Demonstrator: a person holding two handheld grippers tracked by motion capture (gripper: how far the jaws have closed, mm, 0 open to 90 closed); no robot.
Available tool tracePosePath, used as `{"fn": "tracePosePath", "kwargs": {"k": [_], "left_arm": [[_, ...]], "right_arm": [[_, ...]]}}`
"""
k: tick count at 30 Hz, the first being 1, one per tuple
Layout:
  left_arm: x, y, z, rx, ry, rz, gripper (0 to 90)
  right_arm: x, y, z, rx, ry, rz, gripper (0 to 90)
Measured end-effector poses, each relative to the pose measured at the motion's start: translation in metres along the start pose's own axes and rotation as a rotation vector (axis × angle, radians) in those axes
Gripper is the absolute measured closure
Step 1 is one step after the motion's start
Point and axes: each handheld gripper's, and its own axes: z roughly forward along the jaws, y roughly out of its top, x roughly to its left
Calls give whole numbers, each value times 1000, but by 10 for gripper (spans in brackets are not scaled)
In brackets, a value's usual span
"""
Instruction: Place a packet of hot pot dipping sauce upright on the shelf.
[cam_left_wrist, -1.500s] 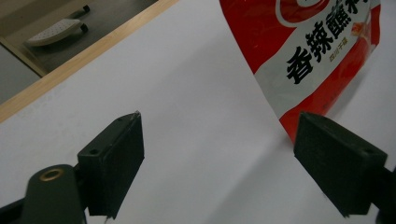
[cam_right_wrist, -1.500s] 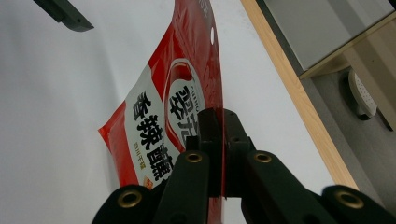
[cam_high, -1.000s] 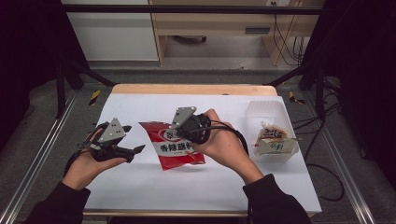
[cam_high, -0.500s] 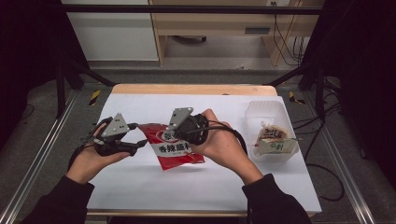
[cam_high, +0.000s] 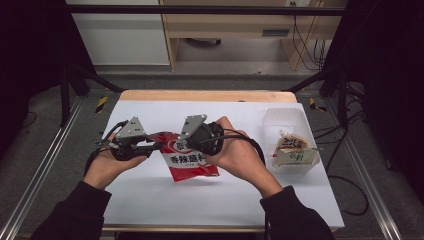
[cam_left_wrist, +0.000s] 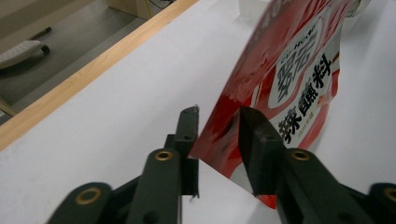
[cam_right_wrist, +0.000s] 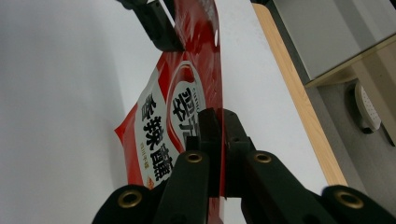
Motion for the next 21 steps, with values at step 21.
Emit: {"fn": "tracePosePath", "kwargs": {"k": [21], "left_arm": [[-18, 27, 0, 46, 18, 122, 900]], "right_arm": [[-13, -28, -12, 35, 22, 72, 809]]}}
